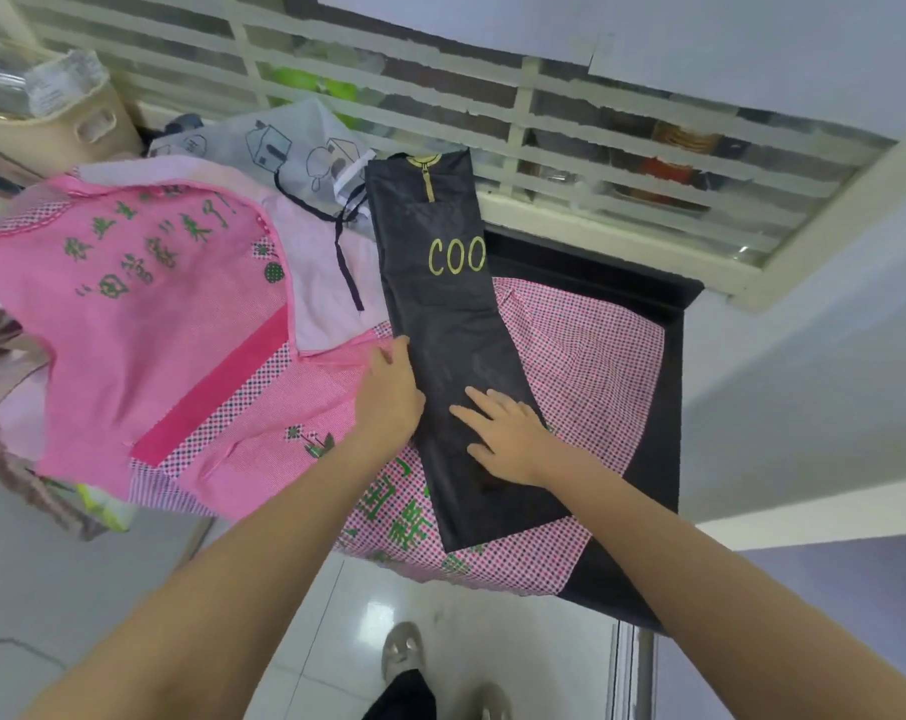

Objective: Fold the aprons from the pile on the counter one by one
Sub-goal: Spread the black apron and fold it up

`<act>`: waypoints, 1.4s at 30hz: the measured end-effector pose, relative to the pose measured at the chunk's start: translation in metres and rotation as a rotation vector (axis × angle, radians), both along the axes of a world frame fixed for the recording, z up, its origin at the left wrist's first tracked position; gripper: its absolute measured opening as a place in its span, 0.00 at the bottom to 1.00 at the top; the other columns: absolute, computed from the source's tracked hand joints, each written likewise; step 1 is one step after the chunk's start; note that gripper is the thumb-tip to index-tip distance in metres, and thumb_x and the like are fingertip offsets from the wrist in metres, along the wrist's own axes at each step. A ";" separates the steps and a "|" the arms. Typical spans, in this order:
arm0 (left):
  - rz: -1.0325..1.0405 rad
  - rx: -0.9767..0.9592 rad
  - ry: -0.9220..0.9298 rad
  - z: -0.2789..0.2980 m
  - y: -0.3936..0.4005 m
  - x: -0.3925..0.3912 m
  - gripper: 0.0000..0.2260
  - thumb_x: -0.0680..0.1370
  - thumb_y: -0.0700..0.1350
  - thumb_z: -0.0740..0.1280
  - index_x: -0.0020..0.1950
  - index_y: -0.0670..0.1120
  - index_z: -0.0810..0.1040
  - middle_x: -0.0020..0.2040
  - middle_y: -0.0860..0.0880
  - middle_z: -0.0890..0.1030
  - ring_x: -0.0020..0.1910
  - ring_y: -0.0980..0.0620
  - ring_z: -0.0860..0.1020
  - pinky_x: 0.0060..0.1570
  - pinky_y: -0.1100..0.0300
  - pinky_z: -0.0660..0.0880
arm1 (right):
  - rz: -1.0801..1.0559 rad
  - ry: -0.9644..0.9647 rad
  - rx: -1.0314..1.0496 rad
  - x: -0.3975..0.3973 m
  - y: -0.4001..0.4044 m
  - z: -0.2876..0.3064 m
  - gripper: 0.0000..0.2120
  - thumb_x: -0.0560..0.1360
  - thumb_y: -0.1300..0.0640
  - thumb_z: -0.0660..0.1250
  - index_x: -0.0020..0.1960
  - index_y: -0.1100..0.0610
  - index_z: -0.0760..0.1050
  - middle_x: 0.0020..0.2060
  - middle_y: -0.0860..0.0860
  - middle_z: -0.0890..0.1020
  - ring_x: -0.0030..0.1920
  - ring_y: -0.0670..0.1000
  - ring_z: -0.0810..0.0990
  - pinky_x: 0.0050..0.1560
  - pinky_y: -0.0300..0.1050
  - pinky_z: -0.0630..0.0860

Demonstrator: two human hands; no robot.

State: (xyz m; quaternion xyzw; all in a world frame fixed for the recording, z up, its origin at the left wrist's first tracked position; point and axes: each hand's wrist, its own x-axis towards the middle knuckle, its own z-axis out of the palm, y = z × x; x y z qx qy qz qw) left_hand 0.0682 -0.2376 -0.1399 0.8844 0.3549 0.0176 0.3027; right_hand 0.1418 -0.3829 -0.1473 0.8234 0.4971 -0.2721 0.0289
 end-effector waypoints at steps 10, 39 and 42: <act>-0.524 0.128 0.233 -0.012 -0.064 -0.070 0.38 0.68 0.68 0.50 0.72 0.46 0.64 0.74 0.47 0.60 0.74 0.44 0.52 0.73 0.51 0.51 | 0.259 -0.118 -0.164 -0.020 -0.058 0.007 0.49 0.70 0.35 0.66 0.76 0.45 0.36 0.75 0.52 0.34 0.74 0.64 0.36 0.71 0.67 0.41; -0.681 0.177 0.422 0.004 -0.068 -0.094 0.18 0.75 0.48 0.63 0.62 0.42 0.68 0.65 0.46 0.65 0.62 0.48 0.64 0.62 0.58 0.66 | 0.327 -0.273 -0.230 -0.017 -0.081 0.000 0.39 0.80 0.52 0.61 0.77 0.51 0.36 0.76 0.57 0.38 0.76 0.63 0.41 0.72 0.61 0.54; -0.668 0.089 0.420 0.009 -0.057 -0.089 0.19 0.72 0.45 0.68 0.60 0.43 0.68 0.60 0.47 0.67 0.57 0.49 0.67 0.58 0.57 0.70 | 0.225 -0.087 -0.175 -0.011 -0.076 0.010 0.29 0.82 0.49 0.54 0.78 0.49 0.44 0.77 0.53 0.43 0.77 0.58 0.43 0.73 0.57 0.53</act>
